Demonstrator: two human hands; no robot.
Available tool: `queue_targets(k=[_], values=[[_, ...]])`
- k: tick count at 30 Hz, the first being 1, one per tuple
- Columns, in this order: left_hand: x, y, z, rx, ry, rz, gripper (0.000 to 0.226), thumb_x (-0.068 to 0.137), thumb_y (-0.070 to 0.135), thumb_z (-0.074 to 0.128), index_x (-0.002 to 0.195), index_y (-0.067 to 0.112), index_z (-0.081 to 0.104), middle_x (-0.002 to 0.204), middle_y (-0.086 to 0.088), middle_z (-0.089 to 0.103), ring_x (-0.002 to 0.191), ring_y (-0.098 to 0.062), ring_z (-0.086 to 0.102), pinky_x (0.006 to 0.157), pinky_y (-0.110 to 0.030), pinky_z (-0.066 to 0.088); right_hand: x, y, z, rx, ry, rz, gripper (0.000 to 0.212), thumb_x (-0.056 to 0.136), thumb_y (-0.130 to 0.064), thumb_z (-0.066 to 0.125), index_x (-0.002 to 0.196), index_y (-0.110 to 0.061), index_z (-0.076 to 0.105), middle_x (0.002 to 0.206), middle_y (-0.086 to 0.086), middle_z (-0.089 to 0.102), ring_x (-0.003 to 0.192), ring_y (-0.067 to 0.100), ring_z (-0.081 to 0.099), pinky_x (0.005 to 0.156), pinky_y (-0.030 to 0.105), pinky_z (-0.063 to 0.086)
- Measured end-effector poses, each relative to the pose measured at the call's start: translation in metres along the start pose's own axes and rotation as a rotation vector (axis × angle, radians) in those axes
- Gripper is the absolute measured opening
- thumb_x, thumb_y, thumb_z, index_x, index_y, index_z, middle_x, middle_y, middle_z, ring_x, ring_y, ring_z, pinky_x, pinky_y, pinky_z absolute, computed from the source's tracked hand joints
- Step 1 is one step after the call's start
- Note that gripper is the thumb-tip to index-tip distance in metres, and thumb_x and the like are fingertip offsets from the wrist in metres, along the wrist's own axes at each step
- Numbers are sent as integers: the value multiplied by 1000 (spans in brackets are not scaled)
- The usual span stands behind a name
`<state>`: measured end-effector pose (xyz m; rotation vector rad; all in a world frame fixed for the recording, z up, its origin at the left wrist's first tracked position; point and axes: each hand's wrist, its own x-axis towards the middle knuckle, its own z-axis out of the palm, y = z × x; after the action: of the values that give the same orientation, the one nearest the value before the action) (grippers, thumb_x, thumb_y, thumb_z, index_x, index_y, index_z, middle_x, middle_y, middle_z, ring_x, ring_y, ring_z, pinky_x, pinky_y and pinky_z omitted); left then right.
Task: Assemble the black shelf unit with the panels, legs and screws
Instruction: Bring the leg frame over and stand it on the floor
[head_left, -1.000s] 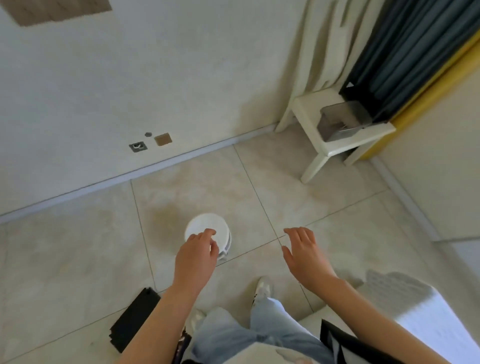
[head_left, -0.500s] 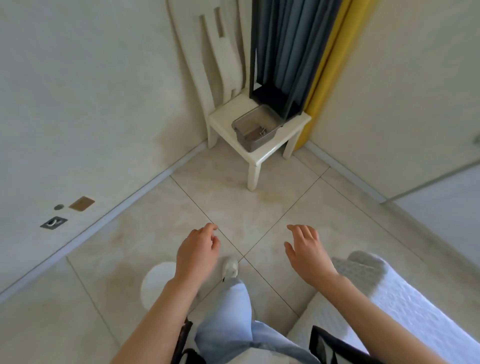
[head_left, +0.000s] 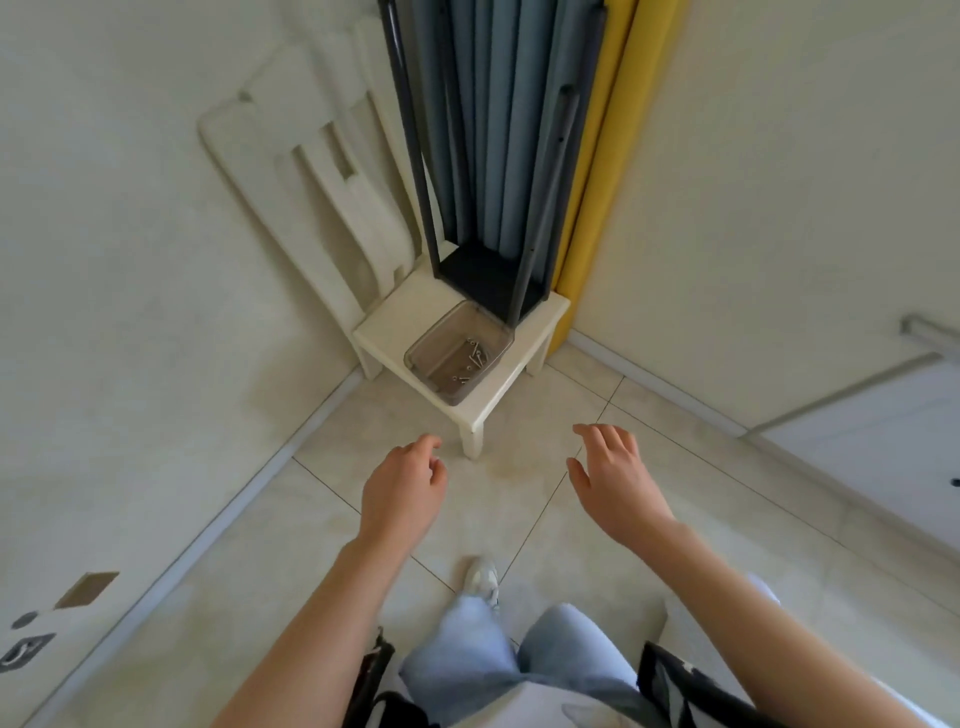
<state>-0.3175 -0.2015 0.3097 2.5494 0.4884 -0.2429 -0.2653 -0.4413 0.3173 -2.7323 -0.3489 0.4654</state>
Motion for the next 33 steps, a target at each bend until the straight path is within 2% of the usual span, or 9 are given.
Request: queue_targets(k=[5, 13, 18, 21, 26, 29, 33], values=[[73, 38, -13, -19, -14, 52, 30, 97, 18, 53, 126, 18, 61, 105, 1, 70, 102, -25, 62, 77, -36, 48, 68, 4, -34, 7, 29, 17, 49, 101, -28, 47, 144, -8, 39, 142, 7, 45, 136, 28, 31, 111, 35, 31], [167, 109, -6, -89, -14, 54, 31, 98, 20, 56, 129, 20, 59, 99, 9, 70, 91, -17, 66, 77, -39, 56, 173, 40, -84, 5, 19, -36, 49, 101, -30, 46, 145, -11, 37, 145, 6, 44, 138, 26, 30, 113, 36, 30], [213, 153, 5, -133, 62, -29, 32, 98, 20, 60, 130, 20, 59, 98, 11, 69, 89, -9, 65, 77, -27, 54, 236, 68, -119, 1, -40, -105, 48, 102, -34, 41, 146, -14, 35, 146, 3, 41, 139, 23, 28, 115, 37, 32], [237, 178, 10, -179, 97, -104, 31, 97, 22, 60, 128, 24, 58, 94, 18, 63, 90, -6, 63, 78, -27, 50, 269, 83, -142, -15, -73, -145, 47, 103, -34, 41, 145, -16, 35, 146, 2, 41, 138, 22, 30, 115, 38, 32], [272, 212, 14, -275, 148, -133, 41, 96, 22, 61, 136, 23, 52, 113, 9, 63, 96, -9, 61, 79, -25, 48, 320, 99, -169, -17, -104, -168, 48, 103, -33, 41, 147, -16, 34, 147, 4, 40, 139, 23, 30, 115, 39, 33], [293, 221, 13, -313, 185, -125, 47, 95, 21, 63, 140, 19, 48, 126, 3, 60, 100, -13, 63, 85, -31, 54, 347, 100, -179, 7, -94, -181, 47, 102, -33, 42, 145, -16, 36, 145, 4, 42, 139, 23, 31, 114, 40, 34], [322, 221, 12, -353, 176, -132, 44, 93, 22, 66, 133, 18, 49, 128, 2, 57, 104, -15, 63, 87, -33, 55, 383, 94, -185, -1, -93, -198, 45, 102, -31, 43, 144, -15, 38, 144, 5, 44, 137, 24, 33, 113, 36, 32]])
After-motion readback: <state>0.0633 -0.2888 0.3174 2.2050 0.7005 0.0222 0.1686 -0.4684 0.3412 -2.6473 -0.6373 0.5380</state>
